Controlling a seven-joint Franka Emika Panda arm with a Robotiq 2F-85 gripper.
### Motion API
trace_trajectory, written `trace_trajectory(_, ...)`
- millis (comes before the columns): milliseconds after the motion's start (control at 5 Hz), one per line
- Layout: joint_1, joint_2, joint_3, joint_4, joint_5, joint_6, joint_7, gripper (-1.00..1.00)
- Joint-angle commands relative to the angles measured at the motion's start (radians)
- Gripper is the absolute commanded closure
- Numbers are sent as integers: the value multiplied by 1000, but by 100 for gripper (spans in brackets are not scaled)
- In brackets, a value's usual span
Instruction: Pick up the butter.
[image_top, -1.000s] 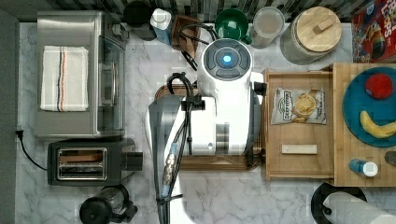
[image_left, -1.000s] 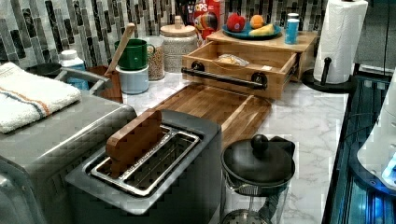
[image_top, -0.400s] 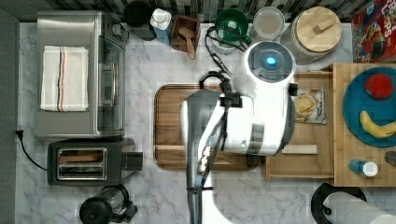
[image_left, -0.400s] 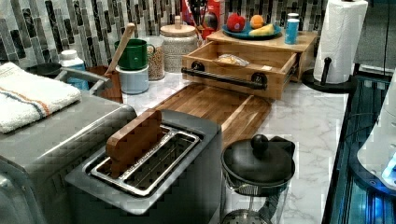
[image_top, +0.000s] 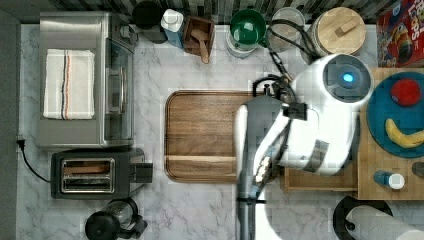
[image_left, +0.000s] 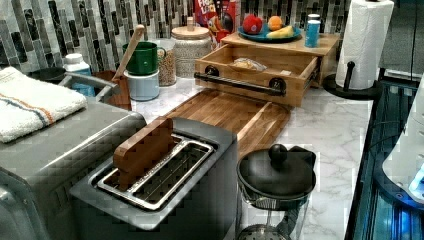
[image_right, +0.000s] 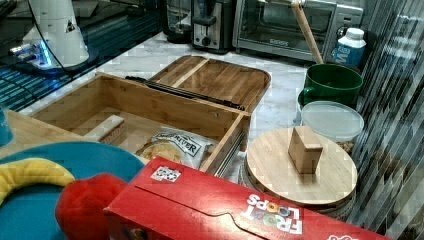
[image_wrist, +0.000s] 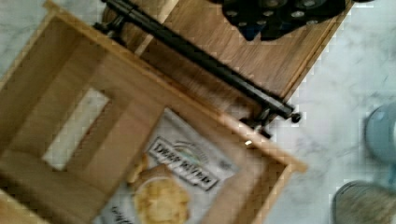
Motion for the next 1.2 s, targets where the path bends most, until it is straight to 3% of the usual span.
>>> trace_trajectory(200, -86, 6, -55, -16, 0, -2, 55, 100)
trace_trajectory(600, -134, -55, -83, -210, -28, 194, 65, 100)
trace_trajectory(800, -163, -33, -83, -185, -47, 149, 64, -100)
trace_trajectory(1000, -168, 6, -109, -139, -27, 84, 66, -100)
trace_trajectory(1200, -202, -1, -98, -178, -36, 139, 79, -100)
